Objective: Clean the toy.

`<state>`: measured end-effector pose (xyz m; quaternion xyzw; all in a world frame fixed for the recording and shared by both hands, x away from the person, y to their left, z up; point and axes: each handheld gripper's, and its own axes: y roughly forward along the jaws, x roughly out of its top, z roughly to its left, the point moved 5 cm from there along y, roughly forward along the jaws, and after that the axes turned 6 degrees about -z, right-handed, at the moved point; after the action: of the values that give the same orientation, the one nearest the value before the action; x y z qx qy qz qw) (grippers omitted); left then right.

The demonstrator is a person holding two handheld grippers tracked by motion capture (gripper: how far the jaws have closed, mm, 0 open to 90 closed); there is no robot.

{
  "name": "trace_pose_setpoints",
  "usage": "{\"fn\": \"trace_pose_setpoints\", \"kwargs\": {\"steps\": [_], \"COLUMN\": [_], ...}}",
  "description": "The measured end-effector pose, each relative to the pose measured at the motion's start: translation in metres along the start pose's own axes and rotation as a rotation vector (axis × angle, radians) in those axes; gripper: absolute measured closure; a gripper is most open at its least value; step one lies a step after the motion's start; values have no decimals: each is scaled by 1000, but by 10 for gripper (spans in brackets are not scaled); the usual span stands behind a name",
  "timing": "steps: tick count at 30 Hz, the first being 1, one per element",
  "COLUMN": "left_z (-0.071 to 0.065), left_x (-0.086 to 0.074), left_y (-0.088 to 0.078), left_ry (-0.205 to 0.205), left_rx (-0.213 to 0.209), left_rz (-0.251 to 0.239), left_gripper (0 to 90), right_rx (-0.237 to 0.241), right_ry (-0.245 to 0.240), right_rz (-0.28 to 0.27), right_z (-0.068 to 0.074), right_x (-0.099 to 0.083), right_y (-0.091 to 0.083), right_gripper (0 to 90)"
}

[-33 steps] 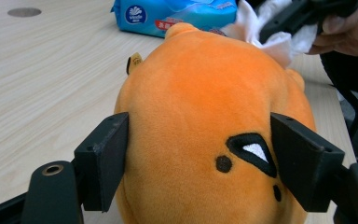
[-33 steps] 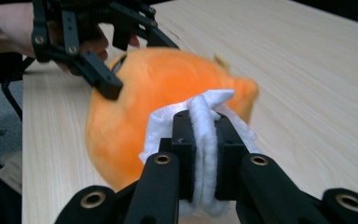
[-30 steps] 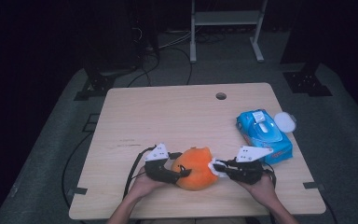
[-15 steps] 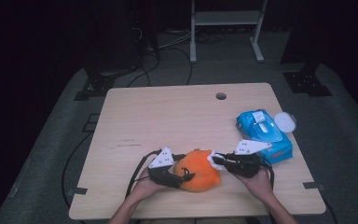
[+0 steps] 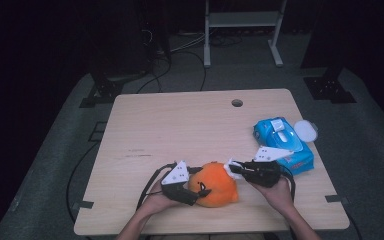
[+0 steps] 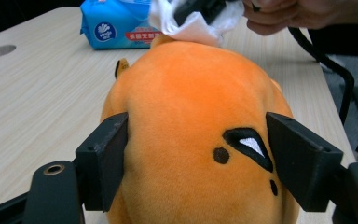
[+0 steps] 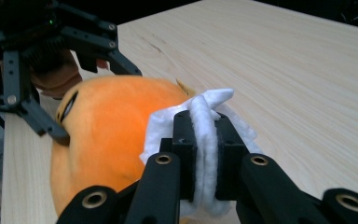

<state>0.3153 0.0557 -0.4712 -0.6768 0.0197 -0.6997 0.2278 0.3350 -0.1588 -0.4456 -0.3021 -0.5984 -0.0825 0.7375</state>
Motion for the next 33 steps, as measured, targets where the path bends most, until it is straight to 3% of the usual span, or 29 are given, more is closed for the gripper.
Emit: {"fn": "trace_pose_setpoints", "kwargs": {"steps": [5,9,12,18,21,23,26,28,29,33], "left_z": [-2,-1,0,-4,-3,-2,3,4,8,11], "left_x": [0,-1,-1,0,0,-1,-4,-5,-6,-7], "left_y": [1,0,0,2,2,1,-1,-2,-3,-4], "left_ry": [10,-5,-16,16,13,4,-49,-61,-87,-110], "left_rx": [-2,-5,-5,-9,-11,-9,-6,-6,-3,3], "left_rz": [2,-3,-5,0,0,-6,-14,-18,-19,-10], "left_gripper": [228,229,227,200,200,202,205,206,206,209], "right_rx": [6,8,-18,10,12,12,-3,3,6,21], "right_ry": [-28,-7,24,12,15,24,29,45,46,20], "right_rz": [-15,-9,7,-22,-19,-14,14,30,33,35], "right_z": [6,0,-9,1,0,-3,-9,-11,-11,-3], "right_x": [8,5,-3,6,5,4,-4,-8,-9,-7], "right_y": [6,3,-3,3,4,3,-3,-4,-5,-4], "right_gripper": [810,810,810,809,810,809,809,809,810,810]}}
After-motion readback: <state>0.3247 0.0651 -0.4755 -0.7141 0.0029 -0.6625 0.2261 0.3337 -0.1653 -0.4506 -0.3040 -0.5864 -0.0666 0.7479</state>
